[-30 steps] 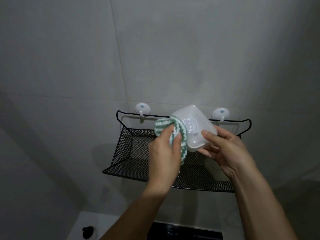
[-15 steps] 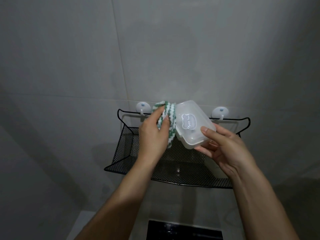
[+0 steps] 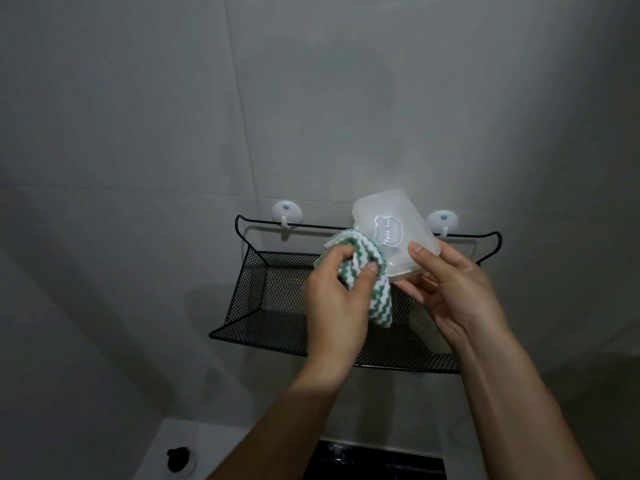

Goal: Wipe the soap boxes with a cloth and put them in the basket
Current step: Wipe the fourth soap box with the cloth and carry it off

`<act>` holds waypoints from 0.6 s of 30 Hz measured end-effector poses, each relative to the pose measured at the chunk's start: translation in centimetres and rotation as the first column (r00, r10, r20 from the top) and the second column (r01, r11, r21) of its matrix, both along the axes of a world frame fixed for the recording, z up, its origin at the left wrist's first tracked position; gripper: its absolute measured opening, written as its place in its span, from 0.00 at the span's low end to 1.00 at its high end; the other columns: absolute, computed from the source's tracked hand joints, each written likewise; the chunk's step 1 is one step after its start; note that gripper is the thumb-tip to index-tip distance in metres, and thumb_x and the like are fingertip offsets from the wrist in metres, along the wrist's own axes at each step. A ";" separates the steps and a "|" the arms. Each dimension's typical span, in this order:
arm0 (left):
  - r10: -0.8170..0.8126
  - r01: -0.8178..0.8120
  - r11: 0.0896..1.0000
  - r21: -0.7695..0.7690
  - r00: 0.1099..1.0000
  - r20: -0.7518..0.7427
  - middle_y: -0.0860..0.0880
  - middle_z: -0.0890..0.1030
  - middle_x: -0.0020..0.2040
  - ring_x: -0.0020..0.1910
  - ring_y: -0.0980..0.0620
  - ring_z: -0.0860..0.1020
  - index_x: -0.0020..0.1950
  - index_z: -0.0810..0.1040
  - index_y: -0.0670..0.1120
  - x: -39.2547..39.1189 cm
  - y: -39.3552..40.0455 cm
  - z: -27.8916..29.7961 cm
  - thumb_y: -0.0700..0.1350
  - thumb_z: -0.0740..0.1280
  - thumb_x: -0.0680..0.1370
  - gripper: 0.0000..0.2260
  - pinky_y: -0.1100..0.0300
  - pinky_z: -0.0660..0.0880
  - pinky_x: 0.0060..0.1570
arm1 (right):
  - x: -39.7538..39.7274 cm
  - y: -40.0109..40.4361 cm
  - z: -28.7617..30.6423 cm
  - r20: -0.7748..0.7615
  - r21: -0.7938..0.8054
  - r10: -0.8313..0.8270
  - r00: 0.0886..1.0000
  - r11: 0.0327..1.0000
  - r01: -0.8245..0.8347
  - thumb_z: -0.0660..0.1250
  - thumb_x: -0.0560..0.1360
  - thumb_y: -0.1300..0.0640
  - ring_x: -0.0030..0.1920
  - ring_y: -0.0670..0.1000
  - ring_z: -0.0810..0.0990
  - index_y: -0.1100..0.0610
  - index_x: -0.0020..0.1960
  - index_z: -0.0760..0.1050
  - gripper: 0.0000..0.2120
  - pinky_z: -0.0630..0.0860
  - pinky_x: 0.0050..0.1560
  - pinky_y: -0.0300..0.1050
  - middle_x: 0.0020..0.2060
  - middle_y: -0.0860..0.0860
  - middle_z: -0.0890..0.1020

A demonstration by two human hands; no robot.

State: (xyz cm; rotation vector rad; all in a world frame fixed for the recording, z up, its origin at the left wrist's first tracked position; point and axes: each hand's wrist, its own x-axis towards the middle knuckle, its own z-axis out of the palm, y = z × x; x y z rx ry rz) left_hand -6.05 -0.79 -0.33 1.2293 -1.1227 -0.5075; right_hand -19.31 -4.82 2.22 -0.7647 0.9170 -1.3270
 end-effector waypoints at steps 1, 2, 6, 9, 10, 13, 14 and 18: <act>0.014 -0.014 1.000 -0.005 1.000 0.005 0.51 0.82 0.44 0.44 0.50 0.81 0.49 0.78 0.45 -0.2 0.1 0.1 0.41 0.72 0.75 0.06 0.48 0.78 0.45 | 0.1 0.1 -0.1 0.006 0.000 -0.009 1.000 1.000 0.009 0.71 0.74 0.64 0.44 0.53 0.87 0.61 0.65 0.77 0.19 0.85 0.42 0.47 0.51 0.59 0.86; 0.020 -0.020 1.000 -0.005 1.000 -0.005 0.51 0.81 0.44 0.45 0.50 0.80 0.49 0.77 0.46 -0.4 0.2 0.1 0.41 0.73 0.75 0.07 0.48 0.78 0.46 | 0.2 0.1 -0.1 0.014 0.001 -0.017 1.000 1.000 0.017 0.71 0.74 0.64 0.44 0.53 0.87 0.61 0.65 0.77 0.20 0.85 0.42 0.46 0.51 0.59 0.86; -0.023 0.024 1.000 0.015 0.999 -0.047 0.49 0.81 0.46 0.46 0.47 0.80 0.48 0.75 0.47 -0.6 0.3 0.3 0.42 0.76 0.73 0.10 0.45 0.77 0.48 | 0.3 0.3 0.0 0.039 0.002 -0.038 0.999 0.999 0.038 0.72 0.73 0.63 0.43 0.52 0.86 0.60 0.65 0.77 0.20 0.83 0.39 0.45 0.49 0.58 0.86; -0.060 0.060 0.998 0.006 0.998 0.017 0.49 0.81 0.46 0.47 0.47 0.81 0.47 0.76 0.46 0.2 -0.2 0.5 0.39 0.76 0.71 0.11 0.46 0.78 0.48 | 0.0 0.2 0.3 0.047 0.018 -0.034 0.998 0.999 0.033 0.73 0.72 0.62 0.40 0.52 0.87 0.59 0.64 0.77 0.21 0.82 0.35 0.44 0.47 0.57 0.86; -0.058 0.058 0.998 0.001 0.998 0.025 0.48 0.82 0.45 0.46 0.47 0.81 0.47 0.77 0.45 0.5 -0.4 0.7 0.38 0.76 0.71 0.11 0.46 0.78 0.47 | -0.1 0.1 0.4 0.050 0.025 -0.030 0.998 0.999 0.029 0.73 0.72 0.63 0.39 0.52 0.87 0.59 0.63 0.76 0.20 0.82 0.34 0.44 0.47 0.58 0.85; 0.032 -0.030 0.999 0.022 0.997 -0.063 0.47 0.83 0.45 0.45 0.46 0.83 0.47 0.78 0.43 1.9 -1.3 1.1 0.36 0.74 0.72 0.07 0.44 0.80 0.46 | -0.2 0.1 0.7 0.060 0.044 -0.017 0.998 0.999 0.014 0.73 0.72 0.63 0.37 0.53 0.86 0.58 0.63 0.74 0.20 0.82 0.33 0.45 0.50 0.60 0.84; 0.061 -0.057 0.998 0.037 0.991 -0.117 0.48 0.84 0.46 0.45 0.48 0.83 0.47 0.78 0.44 2.4 -1.5 1.2 0.37 0.73 0.73 0.07 0.45 0.81 0.46 | -0.2 0.1 0.6 0.068 0.050 -0.017 0.998 0.999 0.013 0.73 0.72 0.63 0.39 0.53 0.87 0.58 0.63 0.74 0.21 0.83 0.35 0.47 0.51 0.60 0.84; 0.127 -0.116 0.991 0.067 0.972 -0.198 0.51 0.85 0.44 0.43 0.54 0.84 0.47 0.79 0.48 3.8 -1.3 1.0 0.42 0.74 0.74 0.05 0.47 0.83 0.43 | -0.5 0.0 0.5 0.110 0.092 -0.052 0.993 0.995 0.042 0.72 0.73 0.64 0.47 0.56 0.87 0.62 0.66 0.73 0.23 0.84 0.39 0.51 0.56 0.62 0.83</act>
